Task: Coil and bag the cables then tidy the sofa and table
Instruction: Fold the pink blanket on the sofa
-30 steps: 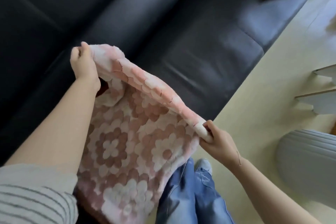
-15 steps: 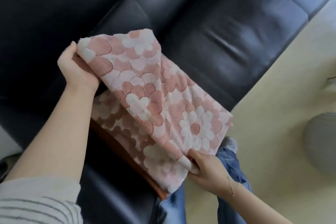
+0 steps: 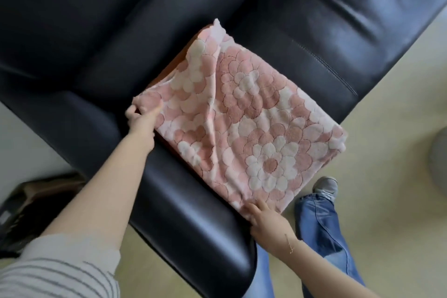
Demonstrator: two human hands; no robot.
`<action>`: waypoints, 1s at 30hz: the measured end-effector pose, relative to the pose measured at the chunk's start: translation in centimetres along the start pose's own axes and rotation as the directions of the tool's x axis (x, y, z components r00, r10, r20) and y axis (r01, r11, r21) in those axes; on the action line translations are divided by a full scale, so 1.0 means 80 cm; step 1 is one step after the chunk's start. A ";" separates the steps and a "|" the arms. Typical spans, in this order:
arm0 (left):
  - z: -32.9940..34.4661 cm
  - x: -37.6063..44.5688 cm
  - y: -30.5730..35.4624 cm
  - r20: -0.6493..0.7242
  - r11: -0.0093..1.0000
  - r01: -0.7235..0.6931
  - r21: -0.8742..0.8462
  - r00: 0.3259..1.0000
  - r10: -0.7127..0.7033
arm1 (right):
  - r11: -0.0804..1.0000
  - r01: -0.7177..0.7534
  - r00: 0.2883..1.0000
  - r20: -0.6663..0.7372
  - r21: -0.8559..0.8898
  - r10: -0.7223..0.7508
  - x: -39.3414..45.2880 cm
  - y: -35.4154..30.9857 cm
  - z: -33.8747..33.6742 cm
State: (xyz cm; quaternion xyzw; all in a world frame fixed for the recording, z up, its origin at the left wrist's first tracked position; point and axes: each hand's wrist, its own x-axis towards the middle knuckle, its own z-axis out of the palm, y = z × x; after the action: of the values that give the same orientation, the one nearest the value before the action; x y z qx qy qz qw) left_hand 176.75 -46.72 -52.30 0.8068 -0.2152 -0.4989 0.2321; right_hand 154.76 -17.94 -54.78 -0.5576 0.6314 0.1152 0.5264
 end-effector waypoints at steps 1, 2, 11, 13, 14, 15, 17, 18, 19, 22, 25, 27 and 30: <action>0.008 0.003 -0.013 0.001 1.000 0.021 0.023 1.000 -0.021 | 1.000 0.006 1.000 -0.021 0.015 -0.006 0.001 0.003 0.002; 0.015 0.003 -0.020 -0.021 0.999 0.041 0.035 0.999 -0.040 | 0.999 0.016 0.999 -0.036 0.029 -0.015 0.002 0.006 0.003; 0.028 0.007 -0.021 -0.362 0.989 -0.062 -0.132 0.932 0.010 | 0.975 0.006 0.996 0.090 0.221 -0.026 0.022 0.026 -0.005; 0.033 0.010 -0.018 -0.403 0.985 -0.051 -0.163 0.915 -0.020 | 0.978 -0.029 0.992 0.128 0.205 0.002 0.025 0.024 -0.016; 0.035 0.011 -0.013 -0.441 0.987 -0.080 -0.141 0.897 0.009 | 0.982 -0.049 0.989 0.146 0.180 0.022 0.026 0.022 -0.025; 0.038 0.008 -0.005 -0.481 0.986 -0.144 -0.080 0.872 0.089 | 0.987 -0.060 0.990 0.138 0.150 0.039 0.028 0.020 -0.035; 0.042 0.001 0.019 -0.468 0.900 -0.406 0.156 0.772 0.429 | 0.992 -0.060 0.998 -0.006 0.111 0.061 0.032 0.019 -0.065; 0.044 -0.001 0.031 -0.364 0.785 -0.552 0.280 0.696 0.619 | 0.992 -0.032 0.992 -0.119 0.123 0.047 0.035 0.019 -0.082; 0.048 -0.002 0.046 -0.205 0.643 -0.664 0.381 0.617 0.759 | 0.989 0.007 0.969 -0.247 0.147 0.030 0.041 0.018 -0.101; 0.067 0.011 0.075 0.298 0.335 -0.747 0.574 0.572 0.764 | 0.987 0.111 0.816 -0.577 0.118 -0.022 0.068 0.014 -0.164; 0.079 0.036 0.079 0.385 0.237 -0.581 0.779 0.741 0.550 | 0.998 0.049 0.786 -0.615 -0.040 -0.063 0.108 0.012 -0.224; 0.075 0.053 0.064 0.365 0.221 -0.532 0.817 0.775 0.516 | 0.996 -0.008 0.873 -0.486 -0.087 -0.035 0.132 0.019 -0.248; 0.067 0.063 0.039 0.377 0.096 -0.520 0.848 0.722 0.581 | 0.976 -0.072 0.952 -0.306 -0.207 0.005 0.151 0.040 -0.258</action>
State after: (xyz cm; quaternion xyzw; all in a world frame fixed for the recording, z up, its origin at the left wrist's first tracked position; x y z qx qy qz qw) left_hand 173.63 -52.98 -56.16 0.6602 -0.7325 -0.1405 -0.0885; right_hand 143.17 -38.99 -57.11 -0.6099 0.6992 0.1062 0.3575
